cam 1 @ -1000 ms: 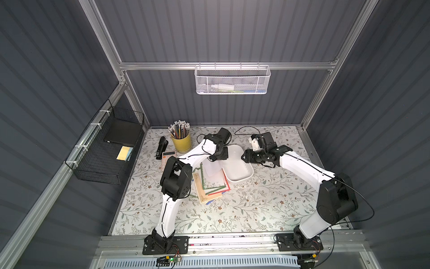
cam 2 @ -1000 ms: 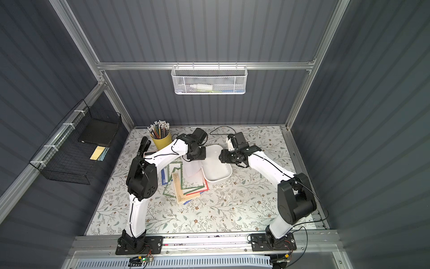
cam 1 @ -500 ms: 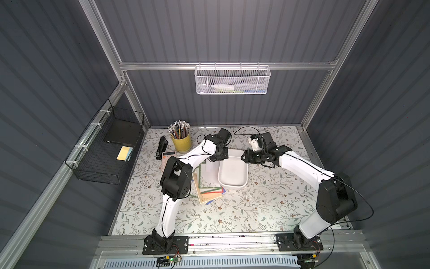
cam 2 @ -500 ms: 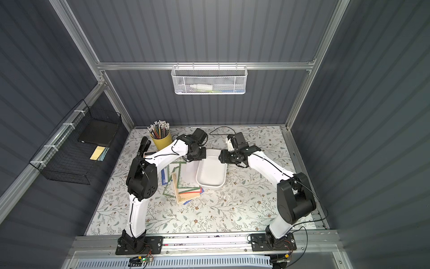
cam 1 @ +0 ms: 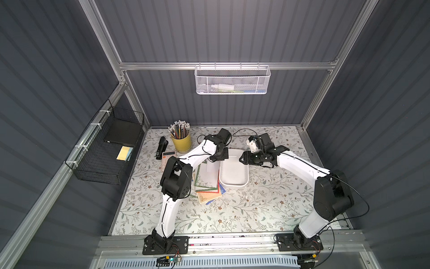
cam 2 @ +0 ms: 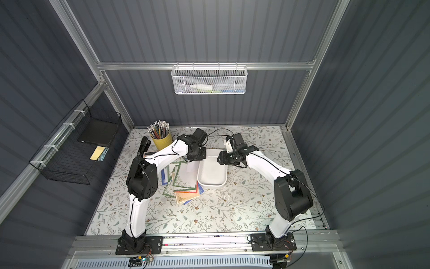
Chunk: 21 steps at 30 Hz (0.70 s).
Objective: Take out the stationery paper from the storage box
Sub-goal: Pick up the stationery paper from the center of the board.
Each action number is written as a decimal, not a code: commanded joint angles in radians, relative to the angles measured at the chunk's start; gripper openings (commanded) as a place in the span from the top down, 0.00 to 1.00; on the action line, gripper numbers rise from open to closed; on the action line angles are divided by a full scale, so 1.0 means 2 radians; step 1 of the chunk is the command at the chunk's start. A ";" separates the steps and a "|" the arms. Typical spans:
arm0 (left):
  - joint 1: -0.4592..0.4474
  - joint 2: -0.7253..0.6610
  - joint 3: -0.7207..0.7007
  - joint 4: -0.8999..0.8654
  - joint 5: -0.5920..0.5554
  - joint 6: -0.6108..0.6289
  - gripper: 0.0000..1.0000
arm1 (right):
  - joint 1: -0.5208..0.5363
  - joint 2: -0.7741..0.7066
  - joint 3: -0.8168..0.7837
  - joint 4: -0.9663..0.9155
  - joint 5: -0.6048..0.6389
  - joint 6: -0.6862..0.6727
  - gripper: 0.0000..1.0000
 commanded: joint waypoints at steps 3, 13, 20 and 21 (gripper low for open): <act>-0.003 -0.009 0.018 -0.014 -0.005 0.005 0.75 | -0.001 0.018 -0.016 0.003 -0.010 -0.003 0.48; -0.003 -0.011 0.010 -0.012 -0.005 0.009 1.00 | -0.001 0.026 -0.017 0.004 -0.011 -0.003 0.48; -0.003 -0.015 0.018 -0.026 -0.017 0.009 1.00 | -0.001 0.034 -0.021 0.004 -0.012 -0.004 0.48; -0.003 -0.018 0.019 -0.026 -0.018 0.009 1.00 | -0.001 0.036 -0.022 0.004 -0.011 -0.004 0.48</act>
